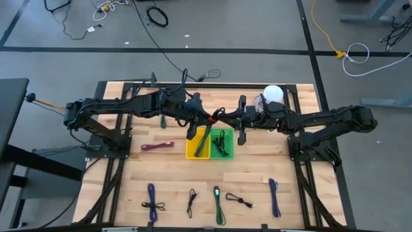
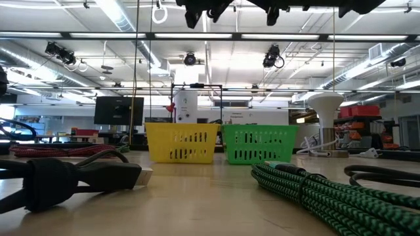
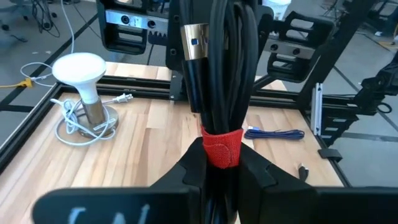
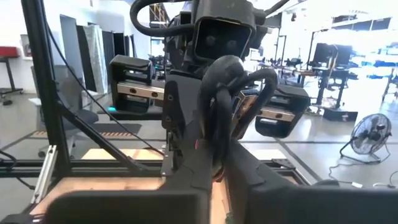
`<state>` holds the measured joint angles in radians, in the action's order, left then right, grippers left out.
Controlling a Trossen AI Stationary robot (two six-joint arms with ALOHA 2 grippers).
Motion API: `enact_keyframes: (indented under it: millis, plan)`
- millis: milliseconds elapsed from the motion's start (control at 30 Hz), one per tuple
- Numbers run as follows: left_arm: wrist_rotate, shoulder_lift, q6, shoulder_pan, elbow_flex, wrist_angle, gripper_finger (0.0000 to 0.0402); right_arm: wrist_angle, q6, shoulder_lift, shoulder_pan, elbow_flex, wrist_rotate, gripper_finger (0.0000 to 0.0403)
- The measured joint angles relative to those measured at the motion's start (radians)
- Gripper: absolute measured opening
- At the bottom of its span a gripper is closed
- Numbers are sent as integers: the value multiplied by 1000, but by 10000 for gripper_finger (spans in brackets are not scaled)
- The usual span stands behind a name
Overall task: Pick & Place USB Port
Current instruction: Put the black charger cable into the green basket
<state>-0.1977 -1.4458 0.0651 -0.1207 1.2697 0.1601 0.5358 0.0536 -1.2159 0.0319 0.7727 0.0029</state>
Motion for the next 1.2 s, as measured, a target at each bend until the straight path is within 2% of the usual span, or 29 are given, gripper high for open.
enact_keyframes:
  millis: [67, 300, 467, 667, 833, 1000, 1200]
  plan:
    - [1, 0, 0, 0, 0, 1, 60, -2, -11, 0, 0, 0, 3, 11]
    - [-3, -3, -3, -6, 0, 9, 147, -34, -16, 1, 0, 0, 14, 4]
    - [-8, -1, 7, -36, 0, 17, 179, -135, -44, 19, 0, 0, 19, 4]
    - [-5, 18, 9, -89, -2, 50, 188, -286, -91, 58, -3, 0, 34, 4]
    - [-5, 39, 9, -144, -2, 80, 186, -440, -195, 45, -33, 0, 41, 4]
    - [-4, 39, 9, -190, -1, 101, 185, -410, -266, 27, -108, -90, 84, 4]
    - [-5, 39, 10, -219, -1, 142, 186, -242, -381, 28, -137, -254, 143, 4]
